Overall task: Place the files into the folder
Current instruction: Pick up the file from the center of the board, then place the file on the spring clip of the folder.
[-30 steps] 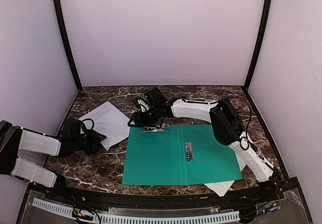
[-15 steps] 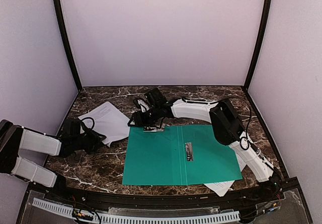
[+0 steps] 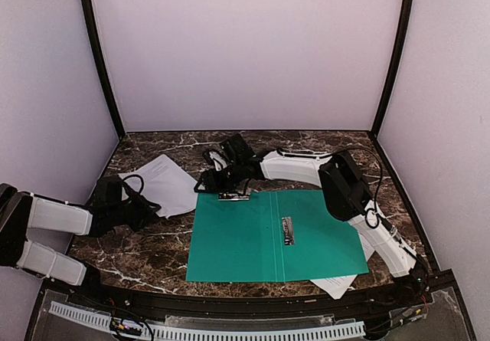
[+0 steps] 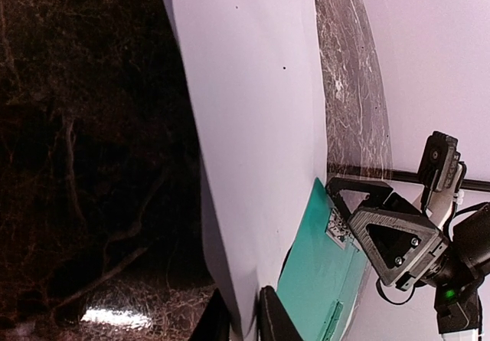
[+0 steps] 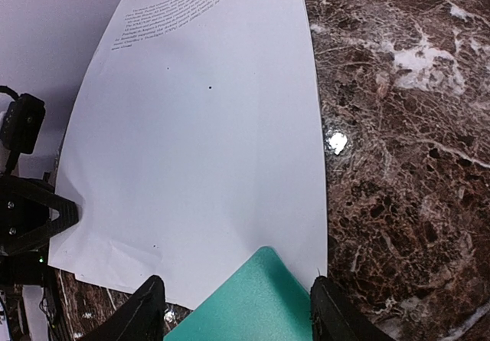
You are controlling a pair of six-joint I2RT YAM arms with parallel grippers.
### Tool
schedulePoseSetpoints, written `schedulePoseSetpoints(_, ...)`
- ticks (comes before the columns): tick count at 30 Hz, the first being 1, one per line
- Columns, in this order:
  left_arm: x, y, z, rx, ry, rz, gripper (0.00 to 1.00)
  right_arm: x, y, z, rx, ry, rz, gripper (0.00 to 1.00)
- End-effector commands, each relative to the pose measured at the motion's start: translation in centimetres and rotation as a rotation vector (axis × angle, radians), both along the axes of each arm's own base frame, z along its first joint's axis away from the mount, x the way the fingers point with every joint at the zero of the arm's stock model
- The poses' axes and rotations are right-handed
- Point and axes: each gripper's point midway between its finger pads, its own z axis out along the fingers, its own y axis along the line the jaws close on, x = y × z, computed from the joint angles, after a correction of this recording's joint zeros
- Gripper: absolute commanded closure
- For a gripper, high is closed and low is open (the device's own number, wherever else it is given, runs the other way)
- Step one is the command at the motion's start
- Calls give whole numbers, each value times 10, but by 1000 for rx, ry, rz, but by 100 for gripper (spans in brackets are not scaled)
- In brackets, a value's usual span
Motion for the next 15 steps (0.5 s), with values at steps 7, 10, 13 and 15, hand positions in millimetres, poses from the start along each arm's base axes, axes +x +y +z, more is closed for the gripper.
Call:
schedulePoseSetpoints(7, 3, 4, 9, 87, -20, -34, 98, -9, -10, 6, -31, 2, 21, 31)
schedulePoseSetpoints(10, 7, 7, 20, 130, -43, -44, 99, -3, -14, 19, -17, -30, 18, 27)
schedulePoseSetpoints(13, 9, 10, 33, 203, -70, -80, 99, 6, -22, 35, -8, -69, 8, 24)
schedulePoseSetpoints(15, 13, 11, 48, 249, -113, -111, 99, 10, -29, 46, -3, -95, -1, 22)
